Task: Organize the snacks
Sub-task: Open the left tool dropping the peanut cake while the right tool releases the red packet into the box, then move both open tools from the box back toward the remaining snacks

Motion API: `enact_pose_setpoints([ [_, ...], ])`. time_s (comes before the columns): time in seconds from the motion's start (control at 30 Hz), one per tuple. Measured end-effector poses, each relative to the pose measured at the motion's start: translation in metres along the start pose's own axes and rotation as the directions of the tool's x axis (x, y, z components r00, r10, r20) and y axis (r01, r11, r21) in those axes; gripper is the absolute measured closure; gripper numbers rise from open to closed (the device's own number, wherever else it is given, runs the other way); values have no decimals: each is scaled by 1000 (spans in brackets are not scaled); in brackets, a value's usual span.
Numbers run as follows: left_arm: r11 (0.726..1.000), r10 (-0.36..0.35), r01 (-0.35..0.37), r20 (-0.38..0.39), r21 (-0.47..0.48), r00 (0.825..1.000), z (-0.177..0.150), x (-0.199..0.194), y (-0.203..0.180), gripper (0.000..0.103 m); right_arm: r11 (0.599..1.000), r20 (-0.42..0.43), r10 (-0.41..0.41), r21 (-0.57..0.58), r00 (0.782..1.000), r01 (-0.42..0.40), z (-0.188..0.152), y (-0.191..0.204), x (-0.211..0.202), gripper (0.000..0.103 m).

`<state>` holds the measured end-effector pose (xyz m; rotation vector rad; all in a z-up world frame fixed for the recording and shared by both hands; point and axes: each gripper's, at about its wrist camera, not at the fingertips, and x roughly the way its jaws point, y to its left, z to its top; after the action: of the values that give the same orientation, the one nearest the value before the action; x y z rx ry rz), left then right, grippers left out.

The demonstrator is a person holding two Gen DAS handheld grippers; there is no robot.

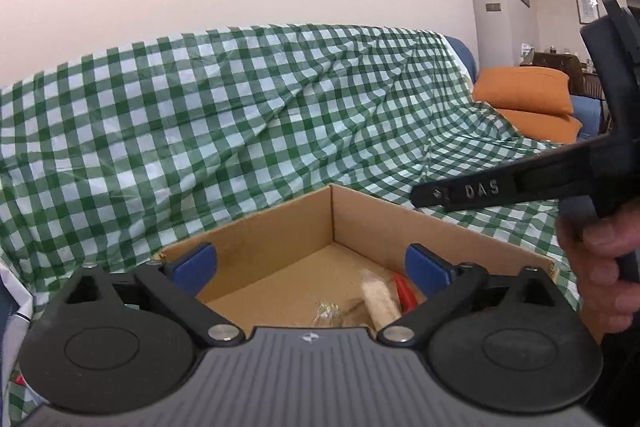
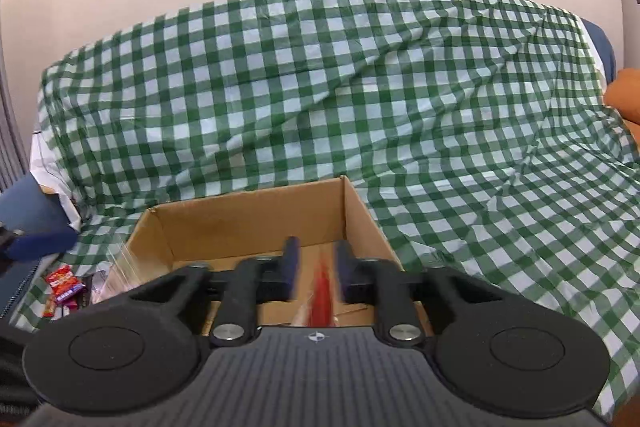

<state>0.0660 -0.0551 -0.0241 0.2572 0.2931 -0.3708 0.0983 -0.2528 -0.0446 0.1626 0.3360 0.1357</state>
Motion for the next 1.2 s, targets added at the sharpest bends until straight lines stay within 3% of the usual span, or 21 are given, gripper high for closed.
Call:
enact_pose_setpoints([
  [0.07, 1000, 15, -14, 19, -9, 1000, -2, -1, 2, 2, 1000, 10, -5, 10, 1000, 5, 0, 0, -1, 54],
  [0.2, 999, 38, -37, 62, -15, 997, -5, -6, 8, 3, 1000, 2, -3, 7, 1000, 3, -1, 4, 2, 54],
  [0.43, 997, 63, -60, 64, -51, 996, -4, -16, 24, 6, 1000, 0, 12, -16, 1000, -12, -2, 17, 5, 53],
  [0.67, 993, 109, -108, 15, -43, 994, -10, -26, 42, 24, 998, 2, 38, -44, 999, -38, -5, 44, 8, 53],
  [0.83, 976, 204, -206, -29, -70, 978, -11, -37, 73, 35, 995, 10, 75, -63, 997, -74, -8, 68, 8, 53],
  [0.9, 963, 242, -249, -73, -103, 967, -7, -36, 98, 51, 993, 9, 100, -66, 995, -99, -8, 79, 8, 53],
  [1.0, 922, 311, -338, -158, -190, 937, -1, -32, 146, 66, 987, 3, 137, -85, 991, -136, -11, 95, 10, 56],
  [1.13, 843, 410, -467, -244, -267, 879, -3, -28, 212, 67, 971, -7, 201, -127, 980, -200, -15, 116, 9, 72],
  [1.2, 805, 422, -496, -274, -326, 864, -11, -31, 243, 67, 961, -17, 230, -153, 973, -230, -17, 127, 9, 80],
])
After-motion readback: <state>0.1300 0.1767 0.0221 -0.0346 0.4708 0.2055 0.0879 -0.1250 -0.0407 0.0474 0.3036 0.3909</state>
